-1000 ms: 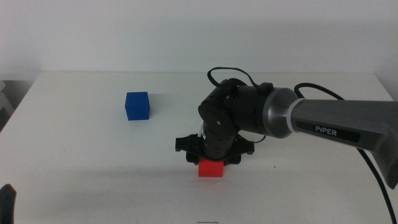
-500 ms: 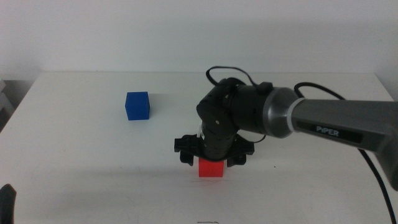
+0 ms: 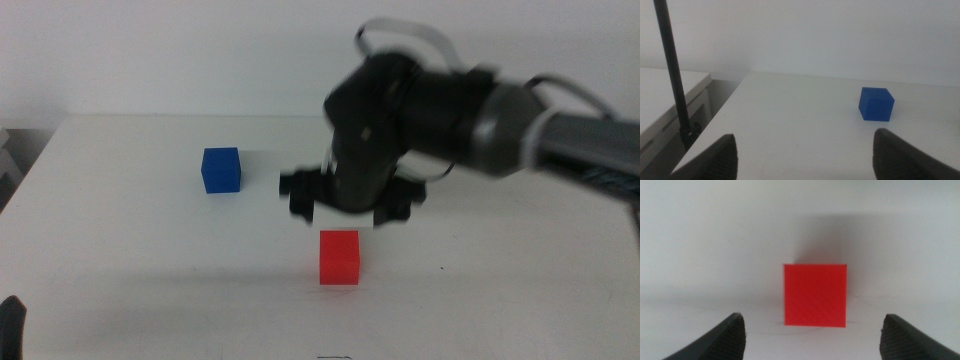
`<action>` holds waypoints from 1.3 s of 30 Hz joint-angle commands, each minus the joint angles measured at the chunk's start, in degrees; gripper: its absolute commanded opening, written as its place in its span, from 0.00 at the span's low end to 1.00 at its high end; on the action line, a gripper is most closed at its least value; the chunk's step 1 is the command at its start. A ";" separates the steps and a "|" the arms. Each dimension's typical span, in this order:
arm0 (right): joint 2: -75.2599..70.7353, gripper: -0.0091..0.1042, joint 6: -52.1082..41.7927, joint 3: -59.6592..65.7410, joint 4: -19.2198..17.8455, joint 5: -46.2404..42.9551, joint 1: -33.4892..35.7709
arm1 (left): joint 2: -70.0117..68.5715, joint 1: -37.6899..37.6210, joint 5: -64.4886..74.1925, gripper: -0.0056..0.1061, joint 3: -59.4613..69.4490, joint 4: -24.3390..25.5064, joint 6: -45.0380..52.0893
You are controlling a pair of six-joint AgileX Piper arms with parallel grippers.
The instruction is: Stack red cubes first, then green, then blue cubes in a specific spot.
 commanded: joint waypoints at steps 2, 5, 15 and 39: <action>-7.77 0.76 -0.73 -4.25 -3.23 2.54 -0.15 | -1.14 -0.12 -5.04 0.87 -0.20 -0.29 -0.68; -8.81 0.75 -2.85 -7.35 -4.03 5.08 -1.73 | -1.14 -0.12 -5.04 0.87 -0.20 -0.29 -0.68; -2.57 0.74 -17.82 -17.98 -0.37 6.36 -9.73 | -1.14 -0.12 -5.04 0.87 -0.20 -0.29 -0.68; 22.30 0.74 -23.61 -39.24 -6.00 2.66 -13.23 | -1.14 -0.12 -5.04 0.87 -0.20 -0.29 -0.68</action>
